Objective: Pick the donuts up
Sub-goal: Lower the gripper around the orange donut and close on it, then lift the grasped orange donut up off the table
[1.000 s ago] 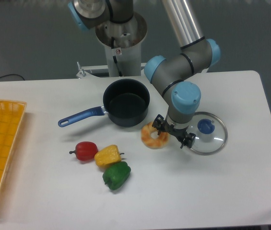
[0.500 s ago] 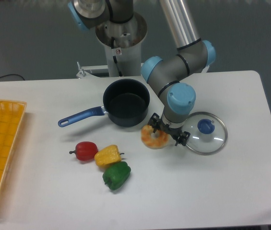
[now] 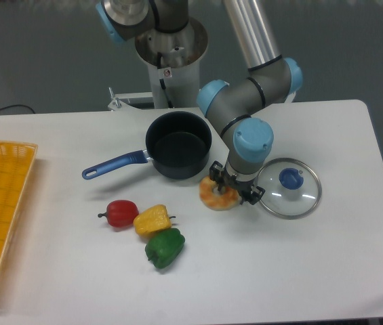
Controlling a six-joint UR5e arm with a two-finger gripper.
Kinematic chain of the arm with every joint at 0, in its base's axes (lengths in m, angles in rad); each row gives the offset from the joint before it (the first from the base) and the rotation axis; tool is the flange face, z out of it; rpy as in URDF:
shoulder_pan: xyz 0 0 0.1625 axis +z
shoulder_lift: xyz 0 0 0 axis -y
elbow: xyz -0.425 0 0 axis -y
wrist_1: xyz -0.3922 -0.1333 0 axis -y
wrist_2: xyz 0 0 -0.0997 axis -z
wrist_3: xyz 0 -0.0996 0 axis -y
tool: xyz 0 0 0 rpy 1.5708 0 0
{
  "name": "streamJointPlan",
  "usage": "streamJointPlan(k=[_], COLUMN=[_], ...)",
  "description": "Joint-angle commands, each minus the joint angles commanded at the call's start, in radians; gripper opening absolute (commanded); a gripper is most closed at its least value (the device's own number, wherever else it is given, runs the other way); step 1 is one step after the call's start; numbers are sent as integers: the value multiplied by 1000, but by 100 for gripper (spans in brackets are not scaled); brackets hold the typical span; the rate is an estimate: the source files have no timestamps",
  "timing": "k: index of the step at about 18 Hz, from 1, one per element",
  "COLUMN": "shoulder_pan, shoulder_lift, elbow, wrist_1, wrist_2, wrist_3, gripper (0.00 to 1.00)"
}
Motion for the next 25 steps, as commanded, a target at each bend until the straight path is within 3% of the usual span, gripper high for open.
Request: streamJointPlan(k=[4, 9, 25], shoulder_pan=[0, 0, 2], shoulder_lift=[2, 5, 35], elbow=[2, 3, 48], wrist_1=[0, 0, -21], wrist_2=[-2, -2, 2], wrist_3=[-2, -5, -5], gripper=[47, 40, 36])
